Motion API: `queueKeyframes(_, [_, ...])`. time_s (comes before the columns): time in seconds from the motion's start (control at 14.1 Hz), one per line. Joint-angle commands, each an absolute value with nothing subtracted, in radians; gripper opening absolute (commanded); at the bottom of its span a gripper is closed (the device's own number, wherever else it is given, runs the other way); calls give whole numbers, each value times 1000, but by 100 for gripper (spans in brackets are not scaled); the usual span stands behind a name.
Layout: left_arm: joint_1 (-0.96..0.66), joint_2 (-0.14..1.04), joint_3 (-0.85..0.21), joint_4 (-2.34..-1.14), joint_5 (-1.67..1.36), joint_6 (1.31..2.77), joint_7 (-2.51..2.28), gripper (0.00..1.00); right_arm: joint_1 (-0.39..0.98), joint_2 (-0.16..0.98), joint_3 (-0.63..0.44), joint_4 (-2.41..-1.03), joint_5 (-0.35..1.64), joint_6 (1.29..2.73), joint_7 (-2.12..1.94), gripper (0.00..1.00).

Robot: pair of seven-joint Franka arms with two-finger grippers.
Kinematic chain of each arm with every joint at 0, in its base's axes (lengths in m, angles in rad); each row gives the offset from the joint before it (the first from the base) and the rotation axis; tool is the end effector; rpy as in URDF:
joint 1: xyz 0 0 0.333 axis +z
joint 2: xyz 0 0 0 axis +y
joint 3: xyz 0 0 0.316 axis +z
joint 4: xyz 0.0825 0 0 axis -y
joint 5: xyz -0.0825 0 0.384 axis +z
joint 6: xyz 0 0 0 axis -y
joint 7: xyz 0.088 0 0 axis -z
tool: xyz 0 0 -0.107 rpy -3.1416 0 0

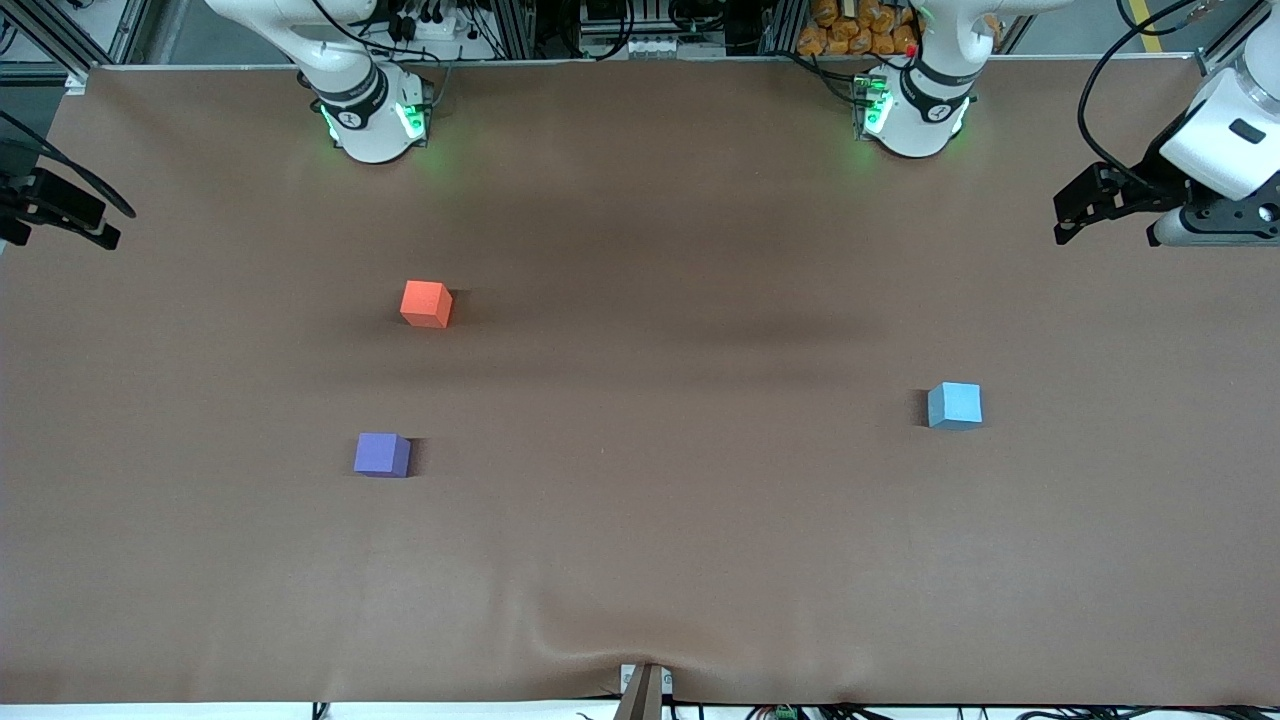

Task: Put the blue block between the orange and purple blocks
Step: 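Move the left gripper out toward the light blue block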

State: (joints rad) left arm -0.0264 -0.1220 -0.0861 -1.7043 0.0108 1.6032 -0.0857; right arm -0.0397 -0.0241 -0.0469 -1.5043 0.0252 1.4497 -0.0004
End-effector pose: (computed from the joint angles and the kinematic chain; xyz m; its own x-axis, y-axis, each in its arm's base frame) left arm 0.5152 -0.0599 0.6294 0.9994 -0.0267 0.0222 -0.0263 -0.9995 -0.0194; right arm 0.5327 -0.0437 0.6582 0.9961 -0.0830 -0.0305 -0.0838 -0.9961 -0.0262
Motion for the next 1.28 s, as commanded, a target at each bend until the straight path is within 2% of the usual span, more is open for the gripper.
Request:
queueKeyframes(0.0, [-25, -110, -84, -1678, -5, 1580, -106, 100, -77, -18, -38, -1503, 49, 1427, 2, 100])
queueKeyframes(0.64, [-5, -72, -80, -1681, 3, 1580, -91, 100, -37, 15, -35, -1505, 49, 1427, 0, 100])
queueKeyframes(0.85, [15, -25, -80, -1721, -6, 1592, -93, 100, -38, 21, -35, -1505, 46, 1434, 0, 100])
queueKeyframes(1.0, [26, 24, -80, -1741, -8, 1638, -95, 100, -31, 38, -35, -1503, 49, 1454, 0, 100])
queueKeyframes(1.21, [43, 84, -81, -1868, -8, 1842, -95, 100, 9, 66, -35, -1502, 41, 1468, -2, 100])
